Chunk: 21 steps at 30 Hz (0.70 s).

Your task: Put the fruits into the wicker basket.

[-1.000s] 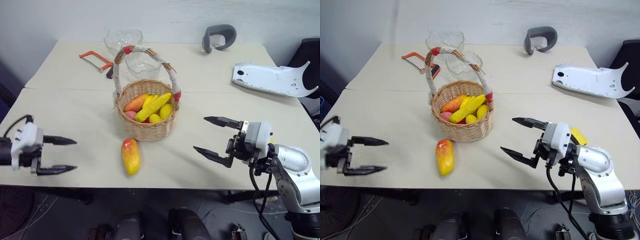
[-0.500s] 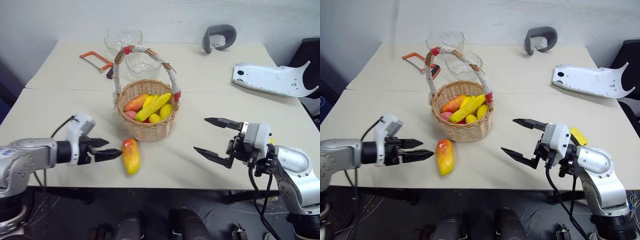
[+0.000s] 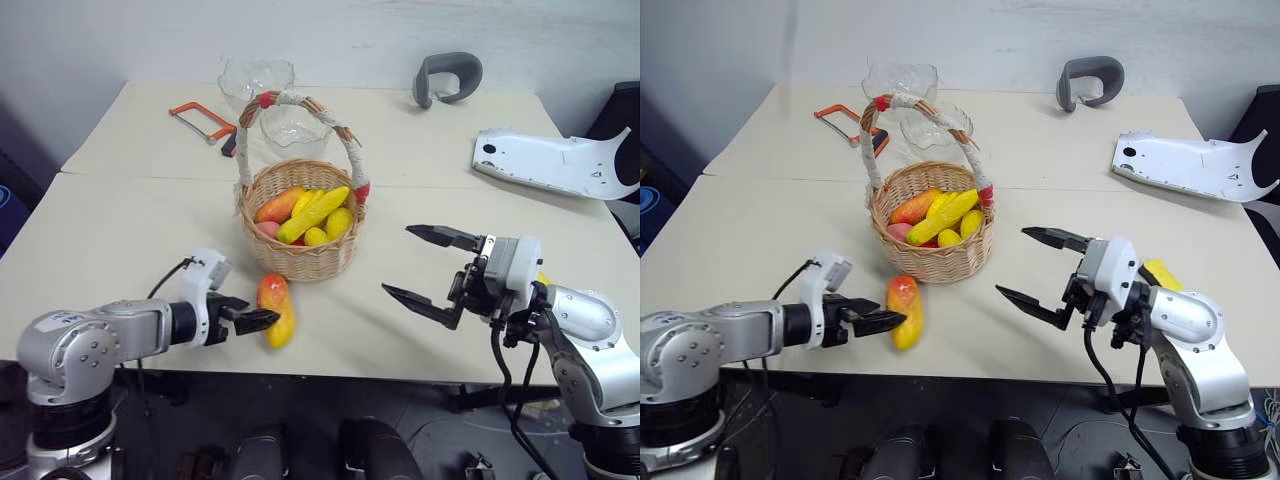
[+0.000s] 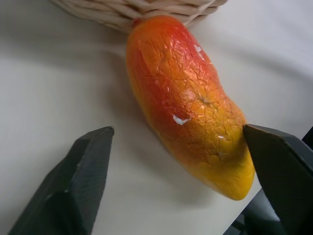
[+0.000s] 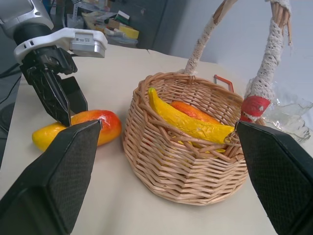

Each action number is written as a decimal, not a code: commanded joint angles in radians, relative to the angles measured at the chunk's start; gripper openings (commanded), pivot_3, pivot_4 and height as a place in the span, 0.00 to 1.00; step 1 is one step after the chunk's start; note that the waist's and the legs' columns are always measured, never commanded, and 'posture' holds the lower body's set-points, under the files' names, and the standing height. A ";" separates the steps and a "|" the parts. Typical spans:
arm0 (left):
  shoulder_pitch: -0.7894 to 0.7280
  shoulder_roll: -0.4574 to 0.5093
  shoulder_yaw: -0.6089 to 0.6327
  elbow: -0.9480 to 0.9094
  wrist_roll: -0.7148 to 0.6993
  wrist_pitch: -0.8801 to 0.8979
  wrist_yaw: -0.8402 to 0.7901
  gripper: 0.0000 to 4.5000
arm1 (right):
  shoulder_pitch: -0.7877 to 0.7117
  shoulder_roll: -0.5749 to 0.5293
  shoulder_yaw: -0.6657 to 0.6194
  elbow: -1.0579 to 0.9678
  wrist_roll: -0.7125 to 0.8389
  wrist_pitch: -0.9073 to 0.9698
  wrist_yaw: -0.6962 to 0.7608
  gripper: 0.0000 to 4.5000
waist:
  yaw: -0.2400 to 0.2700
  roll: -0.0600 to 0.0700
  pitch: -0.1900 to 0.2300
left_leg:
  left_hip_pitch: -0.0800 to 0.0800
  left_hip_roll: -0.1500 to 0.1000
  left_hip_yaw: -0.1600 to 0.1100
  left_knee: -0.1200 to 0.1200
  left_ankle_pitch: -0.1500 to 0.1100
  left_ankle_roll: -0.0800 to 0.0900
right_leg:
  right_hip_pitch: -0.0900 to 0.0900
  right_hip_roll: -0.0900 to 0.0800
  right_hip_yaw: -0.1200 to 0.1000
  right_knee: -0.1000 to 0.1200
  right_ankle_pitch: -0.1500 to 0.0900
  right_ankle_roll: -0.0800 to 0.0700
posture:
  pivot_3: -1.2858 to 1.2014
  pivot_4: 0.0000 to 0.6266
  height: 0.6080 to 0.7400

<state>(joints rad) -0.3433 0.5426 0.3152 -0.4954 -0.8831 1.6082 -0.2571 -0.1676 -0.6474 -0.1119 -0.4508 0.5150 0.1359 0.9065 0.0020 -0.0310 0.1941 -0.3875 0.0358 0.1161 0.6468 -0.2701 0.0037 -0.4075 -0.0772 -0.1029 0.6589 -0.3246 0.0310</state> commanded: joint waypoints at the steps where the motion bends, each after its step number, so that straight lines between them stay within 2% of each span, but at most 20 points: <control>1: 0.013 -0.020 0.003 0.011 -0.001 0.006 0.059 0.74 | 0.009 0.012 -0.002 -0.041 0.003 -0.012 -0.014 1.00 | -0.001 0.000 0.000 | 0.000 0.000 0.000 0.000 0.000 0.000 | 0.000 0.000 0.000 0.000 0.000 0.000 | 0.52 0.24 1.00; 5: 0.015 -0.029 0.005 0.016 -0.008 0.006 0.077 0.51 | 0.006 0.016 0.005 -0.041 -0.001 -0.013 -0.017 1.00 | -0.003 0.001 -0.001 | 0.001 0.000 0.000 0.000 0.001 -0.001 | 0.000 0.000 0.000 0.001 0.000 0.000 | 0.52 0.24 1.00; 8: -0.007 -0.027 0.034 0.009 0.000 0.002 0.040 0.47 | -0.008 0.023 0.014 -0.038 -0.004 -0.009 -0.026 1.00 | -0.003 0.001 0.000 | 0.001 0.000 0.000 0.000 0.001 -0.001 | 0.001 0.000 0.000 0.001 0.000 0.000 | 0.52 0.24 1.00; 11: 0.032 0.277 -0.030 -0.051 -0.055 -0.068 -0.223 0.46 | -0.016 0.021 0.016 -0.036 -0.001 -0.003 -0.023 1.00 | -0.013 -0.005 0.002 | 0.001 0.000 0.000 -0.001 0.001 -0.002 | -0.001 0.001 0.000 0.001 0.000 -0.001 | 0.52 0.24 1.00; 12: 0.086 0.397 -0.042 -0.068 -0.028 -0.173 -0.359 0.46 | -0.016 0.018 0.016 -0.035 0.001 0.002 -0.021 1.00 | -0.017 -0.005 0.002 | 0.000 0.003 0.000 -0.002 0.002 -0.005 | -0.003 0.003 0.000 0.002 -0.001 -0.002 | 0.52 0.24 1.00; 13: 0.140 0.476 -0.031 -0.074 0.004 -0.290 -0.486 0.46 | -0.017 0.015 0.015 -0.035 0.004 0.005 -0.019 1.00 | -0.021 -0.004 0.002 | 0.001 0.003 0.000 -0.003 0.002 -0.007 | -0.002 0.004 0.000 0.001 -0.001 -0.003 | 0.52 0.24 1.00; 15: 0.216 0.554 0.002 -0.058 0.039 -0.476 -0.673 0.46 | -0.016 0.012 0.013 -0.034 0.008 0.012 -0.016 1.00 | -0.023 0.002 0.001 | 0.001 0.003 0.001 -0.005 0.001 -0.007 | -0.003 0.003 0.000 0.000 -0.003 -0.005 | 0.52 0.24 1.00; 17: 0.233 0.528 0.077 -0.027 0.038 -0.709 -0.892 0.46 | -0.016 0.010 0.010 -0.031 0.010 0.018 -0.014 1.00 | -0.014 0.004 0.002 | 0.001 0.002 0.001 -0.008 0.001 -0.007 | -0.003 0.002 0.000 -0.002 -0.003 -0.006 | 0.52 0.24 1.00; 19: 0.156 0.515 0.060 0.026 0.076 -0.821 -0.913 0.46 | -0.017 0.010 0.008 -0.026 0.010 0.023 -0.014 1.00 | -0.004 0.004 0.002 | 0.000 0.002 0.000 -0.008 0.001 -0.007 | -0.004 0.002 -0.001 -0.003 -0.003 -0.006 | 0.52 0.24 1.00; 21: 0.033 0.477 -0.013 0.083 0.140 -0.912 -0.874 0.46 | -0.020 0.012 0.008 -0.022 0.008 0.026 -0.016 1.00 | 0.004 0.004 0.002 | 0.000 0.002 0.000 -0.008 0.002 -0.005 | -0.003 0.002 -0.001 -0.004 -0.003 -0.006 | 0.52 0.24 1.00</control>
<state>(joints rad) -0.2404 1.0351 0.3330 -0.4520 -0.7970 0.7932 -1.1447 -0.1823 -0.6279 -0.0865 -0.4551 0.5084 0.1604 0.8917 0.0065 -0.0272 0.1961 -0.3875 0.0372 0.1157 0.6387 -0.2687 0.0020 -0.4098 -0.0757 -0.1040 0.6555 -0.3276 0.0250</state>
